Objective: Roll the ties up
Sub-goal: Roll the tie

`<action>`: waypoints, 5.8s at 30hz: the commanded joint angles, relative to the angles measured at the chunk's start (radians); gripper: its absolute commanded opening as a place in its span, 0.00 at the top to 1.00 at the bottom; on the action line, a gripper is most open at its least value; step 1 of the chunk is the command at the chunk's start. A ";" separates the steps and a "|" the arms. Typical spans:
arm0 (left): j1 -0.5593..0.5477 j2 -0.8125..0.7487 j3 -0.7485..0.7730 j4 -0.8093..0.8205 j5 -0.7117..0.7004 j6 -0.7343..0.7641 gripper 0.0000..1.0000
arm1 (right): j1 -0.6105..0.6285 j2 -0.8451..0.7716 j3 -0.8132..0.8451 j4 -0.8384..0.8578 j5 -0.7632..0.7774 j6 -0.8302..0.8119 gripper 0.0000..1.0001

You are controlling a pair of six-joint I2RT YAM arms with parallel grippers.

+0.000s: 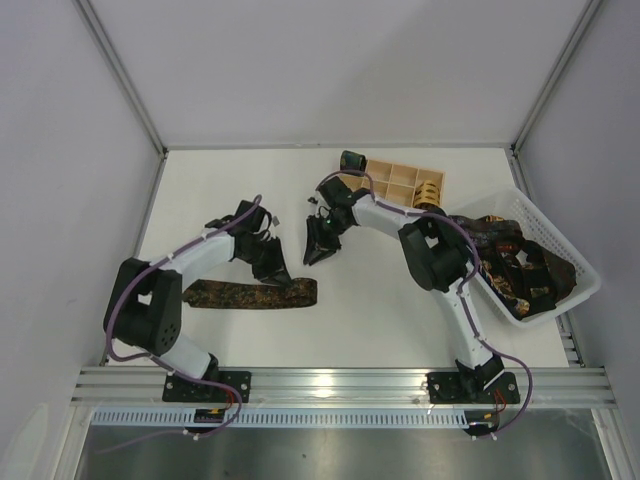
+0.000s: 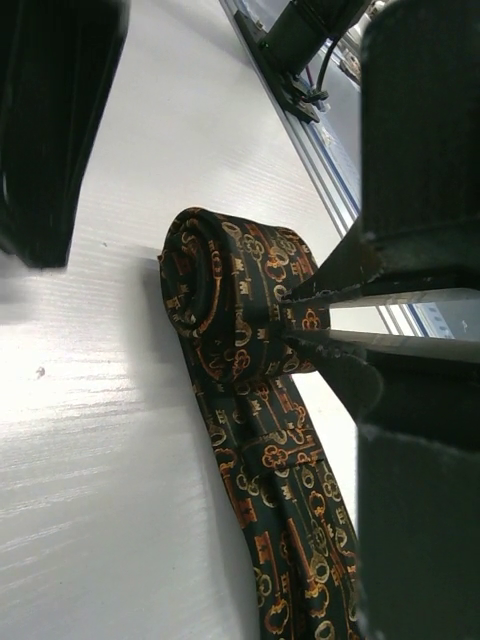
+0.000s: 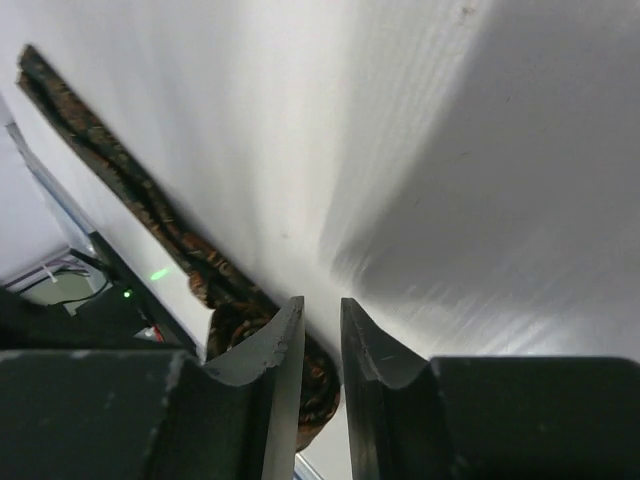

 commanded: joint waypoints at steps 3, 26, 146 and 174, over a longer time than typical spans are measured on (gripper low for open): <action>0.001 -0.095 0.008 -0.025 -0.001 -0.005 0.81 | 0.033 0.049 0.063 -0.040 0.012 -0.018 0.75; -0.214 -0.274 -0.434 0.376 -0.185 -0.411 0.99 | -0.040 0.065 0.084 -0.131 -0.146 -0.113 0.83; 0.027 -0.169 0.090 0.022 -0.004 -0.074 0.97 | -0.074 -0.316 -0.262 0.105 -0.167 0.046 0.66; -0.375 -0.286 -0.268 -0.027 -0.581 -0.732 0.99 | 0.119 -0.009 0.075 -0.068 0.310 -0.356 1.00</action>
